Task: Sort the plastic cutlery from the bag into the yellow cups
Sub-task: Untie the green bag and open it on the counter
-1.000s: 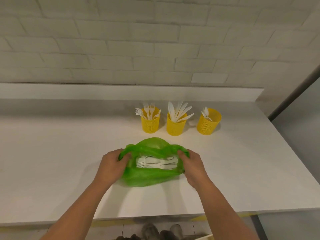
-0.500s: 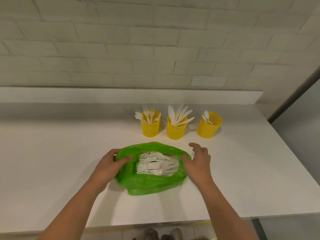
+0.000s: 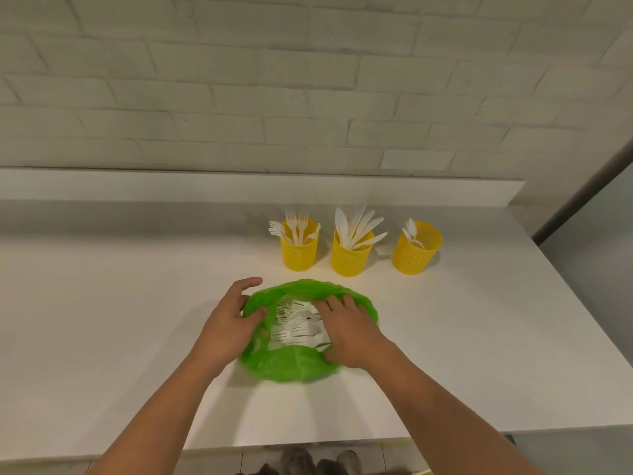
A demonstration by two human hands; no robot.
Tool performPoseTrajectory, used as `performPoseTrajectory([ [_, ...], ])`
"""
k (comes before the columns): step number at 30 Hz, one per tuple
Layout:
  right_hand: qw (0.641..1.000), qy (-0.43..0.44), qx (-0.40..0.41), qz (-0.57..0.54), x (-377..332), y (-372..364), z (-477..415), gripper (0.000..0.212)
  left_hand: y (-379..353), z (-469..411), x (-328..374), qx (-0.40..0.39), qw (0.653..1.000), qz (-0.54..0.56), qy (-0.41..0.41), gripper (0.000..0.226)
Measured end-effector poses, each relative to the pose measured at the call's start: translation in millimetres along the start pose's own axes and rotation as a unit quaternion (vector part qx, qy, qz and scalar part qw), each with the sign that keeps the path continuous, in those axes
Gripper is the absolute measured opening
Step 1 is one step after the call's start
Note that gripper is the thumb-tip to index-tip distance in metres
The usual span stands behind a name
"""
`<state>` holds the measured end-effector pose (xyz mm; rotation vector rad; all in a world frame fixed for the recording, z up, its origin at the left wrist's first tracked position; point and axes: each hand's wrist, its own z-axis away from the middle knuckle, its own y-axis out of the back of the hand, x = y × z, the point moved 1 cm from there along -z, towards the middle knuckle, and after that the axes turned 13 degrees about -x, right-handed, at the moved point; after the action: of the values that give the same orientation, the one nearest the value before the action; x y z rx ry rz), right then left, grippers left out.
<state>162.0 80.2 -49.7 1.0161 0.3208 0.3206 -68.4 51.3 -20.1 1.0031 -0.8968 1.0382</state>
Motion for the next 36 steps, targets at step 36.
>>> performPoseTrajectory([
  [36,0.977,0.122,-0.004,-0.173,32.8,11.3,-10.5,0.035,21.9,-12.3,-2.9,0.062,0.977,-0.202,0.019,0.044],
])
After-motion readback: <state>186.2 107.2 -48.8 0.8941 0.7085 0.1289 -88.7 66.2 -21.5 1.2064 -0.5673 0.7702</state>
